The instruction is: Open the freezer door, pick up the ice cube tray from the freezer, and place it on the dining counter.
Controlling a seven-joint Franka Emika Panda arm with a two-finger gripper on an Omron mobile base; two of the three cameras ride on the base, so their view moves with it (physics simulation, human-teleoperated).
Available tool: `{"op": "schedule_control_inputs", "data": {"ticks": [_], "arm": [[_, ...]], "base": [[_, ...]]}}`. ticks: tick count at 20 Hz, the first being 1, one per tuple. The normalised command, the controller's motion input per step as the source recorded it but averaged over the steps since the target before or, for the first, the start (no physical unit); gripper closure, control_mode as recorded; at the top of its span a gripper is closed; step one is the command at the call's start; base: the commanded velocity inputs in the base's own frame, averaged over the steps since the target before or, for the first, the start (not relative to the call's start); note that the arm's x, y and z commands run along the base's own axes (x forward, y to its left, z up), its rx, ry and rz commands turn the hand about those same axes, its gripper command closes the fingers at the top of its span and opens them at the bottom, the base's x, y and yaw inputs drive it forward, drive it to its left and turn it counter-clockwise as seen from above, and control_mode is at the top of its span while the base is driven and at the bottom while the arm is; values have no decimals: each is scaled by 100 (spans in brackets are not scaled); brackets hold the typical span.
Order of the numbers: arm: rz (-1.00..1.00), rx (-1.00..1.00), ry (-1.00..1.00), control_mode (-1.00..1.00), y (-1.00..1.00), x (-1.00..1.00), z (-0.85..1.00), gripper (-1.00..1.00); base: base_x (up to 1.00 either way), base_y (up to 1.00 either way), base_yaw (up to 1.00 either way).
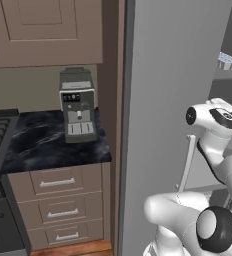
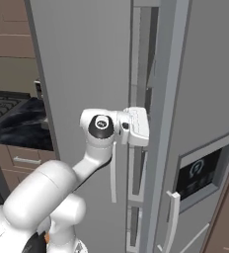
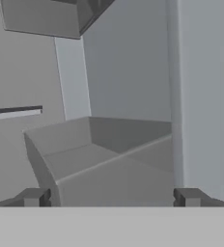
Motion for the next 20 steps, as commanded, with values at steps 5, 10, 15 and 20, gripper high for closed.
{"op": "schedule_control_inputs", "data": {"ticks": [5,10,15,20], "arm": [[-8,0,0,-100,-38,-12,0,-100],[-5,0,0,-100,-46,-16,0,-100],[-2,0,0,-100,-49,-32,0,-100],[-1,0,0,-100,-45,-45,0,-100]], "base": [[0,0,0],[0,0,0],[0,0,0],[0,0,0]]}}
